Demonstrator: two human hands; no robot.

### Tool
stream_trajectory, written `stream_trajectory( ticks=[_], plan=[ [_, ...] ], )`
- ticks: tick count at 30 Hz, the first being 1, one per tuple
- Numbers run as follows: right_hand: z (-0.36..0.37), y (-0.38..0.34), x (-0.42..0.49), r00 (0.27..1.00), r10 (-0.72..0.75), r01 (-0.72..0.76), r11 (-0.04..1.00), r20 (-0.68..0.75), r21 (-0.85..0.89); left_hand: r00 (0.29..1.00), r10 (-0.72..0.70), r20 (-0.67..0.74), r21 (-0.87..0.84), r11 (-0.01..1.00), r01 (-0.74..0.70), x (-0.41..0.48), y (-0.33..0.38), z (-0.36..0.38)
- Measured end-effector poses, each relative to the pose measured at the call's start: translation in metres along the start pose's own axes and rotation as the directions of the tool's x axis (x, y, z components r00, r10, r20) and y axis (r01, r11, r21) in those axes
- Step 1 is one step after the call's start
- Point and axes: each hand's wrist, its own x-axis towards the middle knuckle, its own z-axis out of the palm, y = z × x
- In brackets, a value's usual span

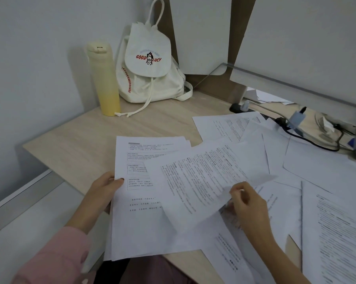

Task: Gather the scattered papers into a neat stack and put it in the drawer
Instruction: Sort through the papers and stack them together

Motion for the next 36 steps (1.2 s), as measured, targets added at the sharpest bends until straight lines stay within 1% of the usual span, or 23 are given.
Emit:
stream_trajectory(
  ticks=[1, 2, 4, 6, 8, 11, 14, 17, 20, 22, 23, 25, 28, 30, 32, 36],
  plan=[
    [0.000, 0.000, 0.003, 0.992, 0.127, -0.123, 0.977, -0.013, 0.175, 1.000, 0.000, 0.000, 0.005, 1.000, 0.000, 0.001, -0.001, 0.000],
    [0.000, 0.000, 0.006, 0.977, 0.213, -0.201, 0.940, -0.014, 0.277, 1.000, 0.002, -0.001, 0.007, 1.000, -0.002, 0.001, -0.002, 0.000],
    [0.001, -0.002, 0.010, 0.954, 0.299, -0.281, 0.889, 0.007, 0.362, 1.000, 0.005, 0.004, 0.011, 1.000, -0.005, 0.002, -0.002, 0.000],
    [0.000, -0.006, 0.013, 0.957, 0.286, -0.275, 0.867, 0.036, 0.416, 1.000, 0.011, 0.014, 0.015, 1.000, -0.011, 0.001, -0.001, -0.003],
    [-0.005, -0.015, 0.015, 0.973, 0.217, -0.232, 0.876, 0.083, 0.424, 1.000, 0.010, 0.020, 0.006, 1.000, -0.010, 0.002, -0.002, -0.007],
    [-0.007, -0.019, 0.027, 0.982, 0.114, -0.155, 0.944, 0.154, 0.292, 1.000, -0.010, 0.024, 0.000, 1.000, 0.010, 0.004, -0.003, -0.010],
    [0.003, -0.029, 0.038, 0.958, 0.065, -0.114, 0.980, 0.280, 0.161, 1.000, -0.024, -0.009, -0.007, 1.000, 0.024, 0.004, -0.001, -0.006],
    [0.023, -0.040, 0.046, 0.934, 0.031, -0.065, 0.994, 0.355, 0.085, 0.999, -0.016, -0.031, 0.028, 0.999, 0.017, 0.000, 0.004, 0.001],
    [0.046, -0.046, 0.049, 0.921, -0.003, -0.019, 0.999, 0.389, 0.051, 1.000, -0.020, 0.010, 0.022, 1.000, 0.020, -0.001, 0.004, 0.007],
    [0.052, -0.043, 0.055, 0.929, -0.014, 0.006, 1.000, 0.369, 0.023, 1.000, -0.027, 0.009, 0.012, 1.000, 0.027, 0.000, 0.002, 0.008],
    [0.049, -0.039, 0.060, 0.943, -0.012, 0.018, 1.000, 0.331, -0.015, 1.000, -0.028, 0.004, 0.015, 1.000, 0.027, 0.000, 0.002, 0.008],
    [0.033, -0.026, 0.074, 0.975, 0.025, 0.012, 0.986, 0.222, -0.166, 1.000, -0.021, 0.004, 0.023, 1.000, 0.021, 0.000, 0.001, 0.007],
    [-0.007, 0.002, 0.095, 0.984, 0.139, -0.087, 0.917, 0.109, -0.388, 1.000, -0.012, -0.011, 0.025, 1.000, 0.012, 0.001, -0.002, 0.007],
    [-0.032, 0.017, 0.103, 0.969, 0.228, -0.156, 0.864, 0.097, -0.479, 0.999, -0.003, -0.033, 0.023, 1.000, 0.004, 0.003, -0.002, 0.007],
    [-0.049, 0.027, 0.105, 0.951, 0.287, -0.184, 0.822, 0.113, -0.538, 0.999, 0.004, -0.053, 0.015, 1.000, -0.004, 0.004, -0.002, 0.010],
    [-0.054, 0.031, 0.104, 0.935, 0.329, -0.187, 0.773, 0.132, -0.607, 0.996, 0.008, -0.085, -0.011, 1.000, -0.009, 0.003, -0.001, 0.014]
  ],
)
